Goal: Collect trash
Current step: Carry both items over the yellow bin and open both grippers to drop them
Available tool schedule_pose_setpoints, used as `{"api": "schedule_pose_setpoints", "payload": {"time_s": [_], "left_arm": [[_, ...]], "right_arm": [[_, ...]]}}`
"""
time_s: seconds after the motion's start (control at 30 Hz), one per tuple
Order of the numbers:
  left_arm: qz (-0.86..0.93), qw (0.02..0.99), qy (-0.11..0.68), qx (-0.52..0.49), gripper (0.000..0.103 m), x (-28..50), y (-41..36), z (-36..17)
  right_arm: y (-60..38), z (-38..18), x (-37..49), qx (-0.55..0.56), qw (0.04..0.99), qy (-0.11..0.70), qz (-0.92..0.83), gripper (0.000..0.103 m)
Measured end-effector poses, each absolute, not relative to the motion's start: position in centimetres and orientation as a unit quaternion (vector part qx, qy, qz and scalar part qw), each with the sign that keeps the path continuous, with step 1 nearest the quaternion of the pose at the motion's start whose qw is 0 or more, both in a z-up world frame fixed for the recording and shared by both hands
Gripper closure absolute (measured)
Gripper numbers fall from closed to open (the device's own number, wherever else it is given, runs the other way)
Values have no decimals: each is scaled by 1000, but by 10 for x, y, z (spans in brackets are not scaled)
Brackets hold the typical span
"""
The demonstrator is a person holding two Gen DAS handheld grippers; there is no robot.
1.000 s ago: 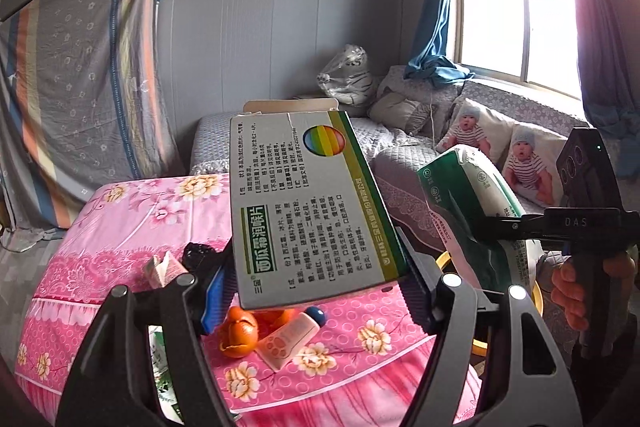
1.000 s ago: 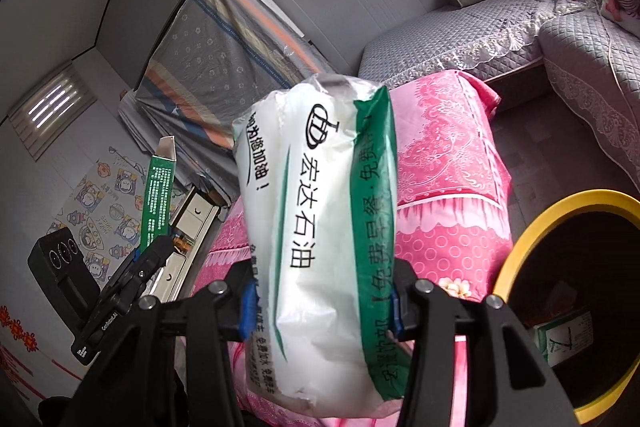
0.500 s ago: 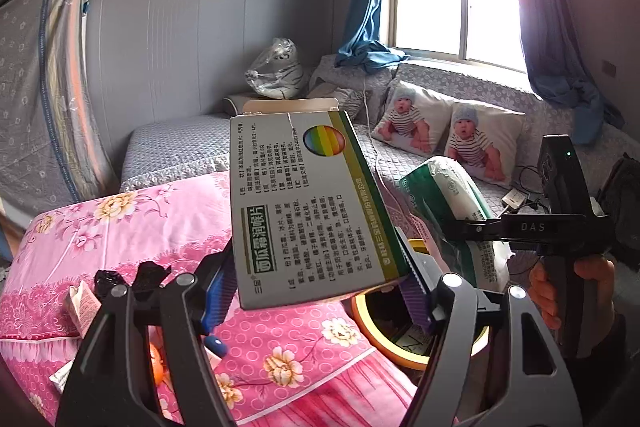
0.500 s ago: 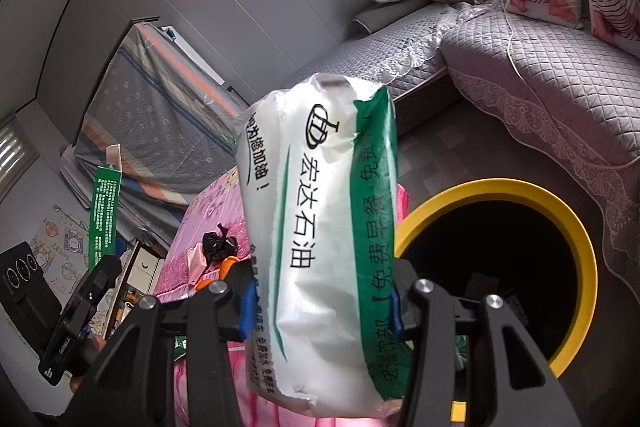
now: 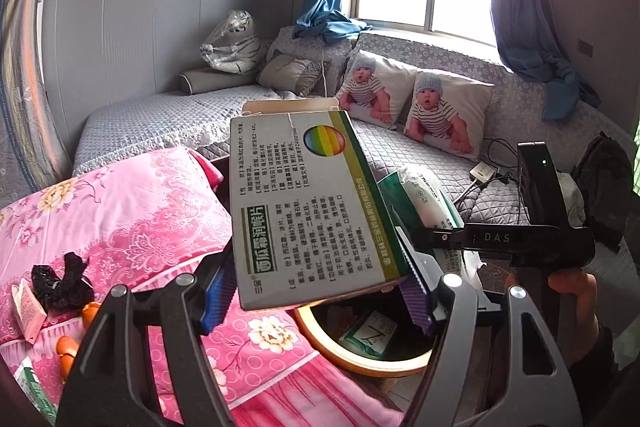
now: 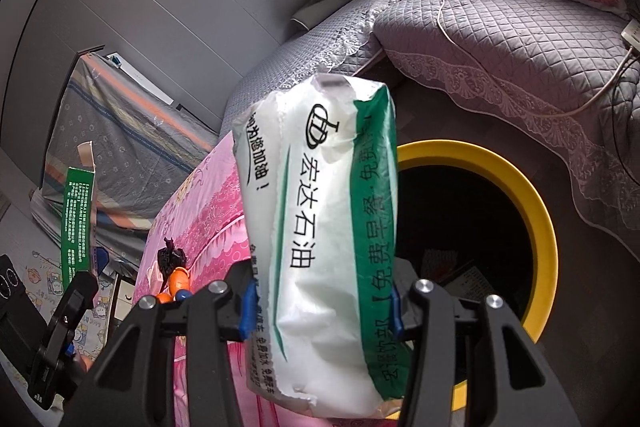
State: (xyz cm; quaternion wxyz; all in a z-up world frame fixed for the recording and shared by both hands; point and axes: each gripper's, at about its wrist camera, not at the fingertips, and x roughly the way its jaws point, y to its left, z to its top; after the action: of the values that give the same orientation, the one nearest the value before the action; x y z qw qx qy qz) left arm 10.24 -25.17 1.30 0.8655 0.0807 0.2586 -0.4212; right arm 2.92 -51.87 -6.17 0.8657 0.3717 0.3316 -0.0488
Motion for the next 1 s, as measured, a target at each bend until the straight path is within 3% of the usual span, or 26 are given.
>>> {"api": "schedule_pose_setpoints", "payload": {"time_s": [0.33,0.53,0.6,0.63,0.67,0.83,1.0], "left_arm": [[-425,830,354,69,36,139,-299,-50],[-433,818,371,70,35,143,-312,-62],[-432,817,377,59,30,146,-311,-62],[-430,818,379,49,17,148,-309,-62],[-427,820,379,39,13,149,-306,-60],[-410,825,388,12,9,160,-292,-62],[-390,835,387,-9,9,169,-275,-59]], "right_arm": [[-538,-89,29,394,846,348,-86,58],[-540,-88,31,401,844,346,-84,55],[-542,-86,29,404,843,341,-92,49],[-545,-85,28,407,842,338,-103,45],[-547,-84,25,409,841,335,-113,41],[-562,-85,12,429,836,318,-126,31],[-555,-78,10,420,843,316,-113,29]]}}
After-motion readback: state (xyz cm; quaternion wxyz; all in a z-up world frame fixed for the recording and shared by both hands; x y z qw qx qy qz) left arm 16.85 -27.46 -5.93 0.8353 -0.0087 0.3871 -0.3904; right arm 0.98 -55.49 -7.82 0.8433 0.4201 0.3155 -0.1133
